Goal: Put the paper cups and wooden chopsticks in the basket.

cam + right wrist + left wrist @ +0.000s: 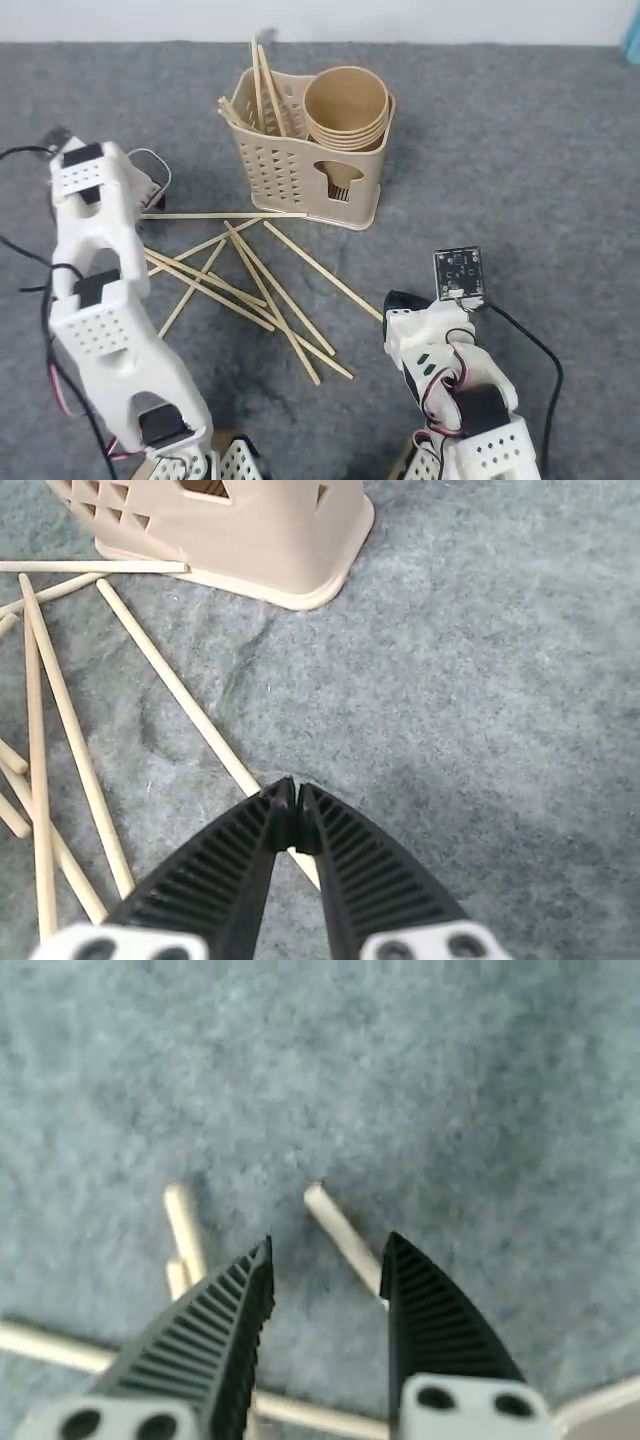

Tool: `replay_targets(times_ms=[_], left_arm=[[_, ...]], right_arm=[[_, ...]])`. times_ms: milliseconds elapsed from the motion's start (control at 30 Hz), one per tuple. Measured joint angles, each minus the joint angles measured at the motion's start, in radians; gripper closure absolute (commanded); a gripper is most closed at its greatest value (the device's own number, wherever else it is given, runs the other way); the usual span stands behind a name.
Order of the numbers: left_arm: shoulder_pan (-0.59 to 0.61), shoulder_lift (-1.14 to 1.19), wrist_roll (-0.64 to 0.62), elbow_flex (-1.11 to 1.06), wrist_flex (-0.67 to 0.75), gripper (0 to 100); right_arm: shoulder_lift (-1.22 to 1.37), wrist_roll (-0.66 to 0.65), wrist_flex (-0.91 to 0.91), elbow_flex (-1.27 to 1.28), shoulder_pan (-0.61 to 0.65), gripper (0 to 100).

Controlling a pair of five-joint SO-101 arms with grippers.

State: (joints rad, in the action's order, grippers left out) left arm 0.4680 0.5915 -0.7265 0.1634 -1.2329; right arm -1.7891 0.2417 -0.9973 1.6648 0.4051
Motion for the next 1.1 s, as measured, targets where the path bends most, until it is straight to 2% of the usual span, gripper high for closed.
replay_targets(times_ms=[367,433,533,767,1100], left_arm=[[0.000,0.063,-0.040,0.009,0.084,84],[0.000,0.063,-0.040,0.012,0.084,87],[-0.002,0.064,-0.040,0.014,0.084,99],[-0.002,0.066,-0.046,0.057,0.086,99],[-0.002,-0.089,-0.046,0.224,-0.071,99]], right_arm=[[0.000,-0.006,0.000,0.000,0.000,99.1],[0.000,-0.006,0.000,0.000,0.000,99.1],[0.000,-0.006,0.000,0.000,0.000,99.1],[0.000,-0.006,0.000,0.000,0.000,99.1],[0.000,-0.006,0.000,0.000,0.000,99.1]])
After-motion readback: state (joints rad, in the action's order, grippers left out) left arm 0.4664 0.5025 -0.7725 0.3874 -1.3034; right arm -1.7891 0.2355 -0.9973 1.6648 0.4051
